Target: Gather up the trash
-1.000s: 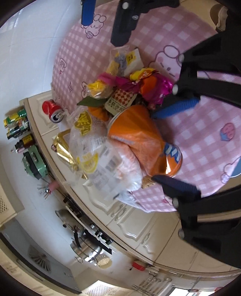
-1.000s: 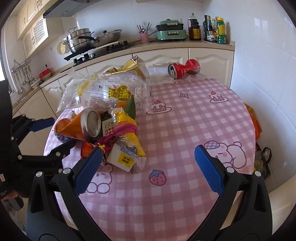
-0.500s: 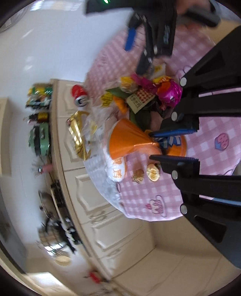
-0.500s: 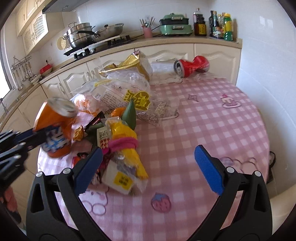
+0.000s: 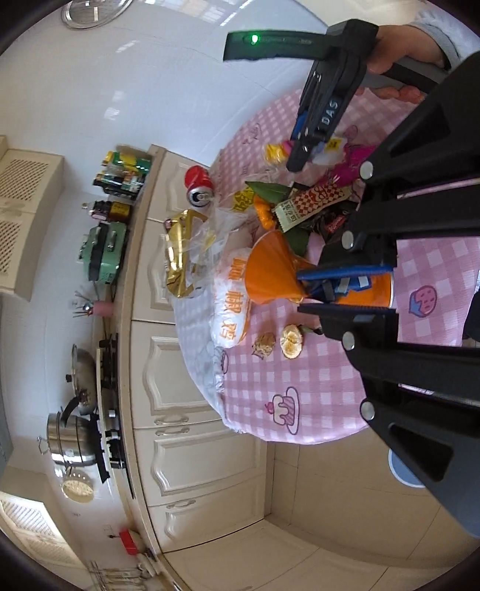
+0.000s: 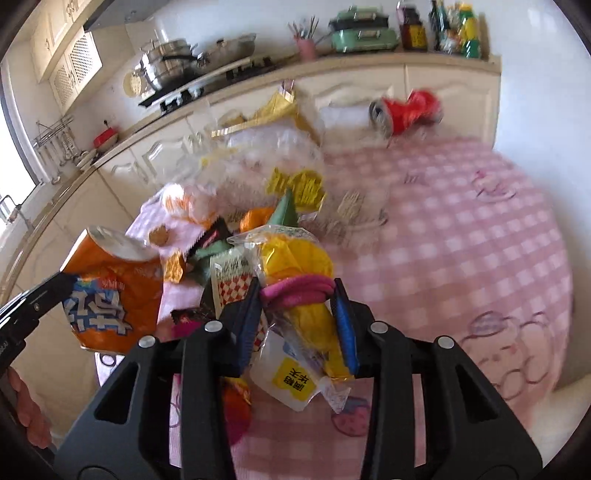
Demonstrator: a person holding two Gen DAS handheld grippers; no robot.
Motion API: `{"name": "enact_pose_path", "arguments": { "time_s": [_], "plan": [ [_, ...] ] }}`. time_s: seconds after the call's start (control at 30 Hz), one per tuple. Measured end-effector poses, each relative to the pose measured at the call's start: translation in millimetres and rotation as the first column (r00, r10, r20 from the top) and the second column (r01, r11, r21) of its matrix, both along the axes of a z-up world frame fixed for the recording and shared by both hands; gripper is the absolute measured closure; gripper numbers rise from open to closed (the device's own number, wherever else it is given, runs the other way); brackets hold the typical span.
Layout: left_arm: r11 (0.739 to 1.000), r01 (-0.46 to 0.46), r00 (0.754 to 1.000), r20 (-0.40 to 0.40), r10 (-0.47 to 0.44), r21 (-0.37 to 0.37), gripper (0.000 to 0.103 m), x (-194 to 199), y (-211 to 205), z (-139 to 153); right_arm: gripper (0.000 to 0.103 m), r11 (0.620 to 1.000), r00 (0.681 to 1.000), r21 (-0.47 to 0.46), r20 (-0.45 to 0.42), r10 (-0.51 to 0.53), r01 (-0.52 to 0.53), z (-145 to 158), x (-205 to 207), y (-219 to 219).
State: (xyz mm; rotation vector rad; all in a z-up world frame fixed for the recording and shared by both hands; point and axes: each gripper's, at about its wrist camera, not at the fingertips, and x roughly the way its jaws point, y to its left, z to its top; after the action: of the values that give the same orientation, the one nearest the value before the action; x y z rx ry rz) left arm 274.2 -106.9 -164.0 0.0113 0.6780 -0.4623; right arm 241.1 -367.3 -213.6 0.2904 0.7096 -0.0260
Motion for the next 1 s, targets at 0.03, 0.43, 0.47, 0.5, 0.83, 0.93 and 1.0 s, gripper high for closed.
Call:
{"name": "enact_pose_path", "arguments": {
  "time_s": [0.03,0.43,0.47,0.5,0.83,0.93,1.0],
  "plan": [
    [1.0,-0.01,1.0,0.01,0.01,-0.012,0.092,-2,3,2,0.066,1.0,1.0,-0.011,0.027,-0.011,0.012,6,-4,0],
    [0.998,-0.015,1.0,-0.01,0.014,-0.063,0.103,3,33,-7,0.066,0.99,0.987,-0.069,0.094,0.132,-0.126,35,10,81],
    [0.998,-0.03,0.999,-0.028,0.029,-0.059,0.103,7,34,-13,0.066,0.989,0.987,-0.07,0.091,0.132,-0.126,33,11,86],
    [0.997,-0.038,0.999,-0.041,0.035,-0.072,0.103,9,35,-18,0.066,0.989,0.988,-0.09,0.089,0.124,-0.116,29,11,90],
    [0.995,-0.07,0.995,-0.073,0.064,-0.073,0.103,19,36,-62,0.064,0.985,0.987,-0.096,0.058,0.15,-0.144,-14,13,121],
    [0.983,-0.136,0.983,-0.144,0.118,-0.12,0.103,32,53,-79,0.066,0.98,0.979,-0.059,0.063,0.195,-0.191,-16,16,143],
    [0.982,-0.136,0.985,-0.123,0.12,-0.131,0.103,34,53,-83,0.066,0.984,0.982,-0.07,0.075,0.171,-0.166,-23,19,144]
  ]
}}
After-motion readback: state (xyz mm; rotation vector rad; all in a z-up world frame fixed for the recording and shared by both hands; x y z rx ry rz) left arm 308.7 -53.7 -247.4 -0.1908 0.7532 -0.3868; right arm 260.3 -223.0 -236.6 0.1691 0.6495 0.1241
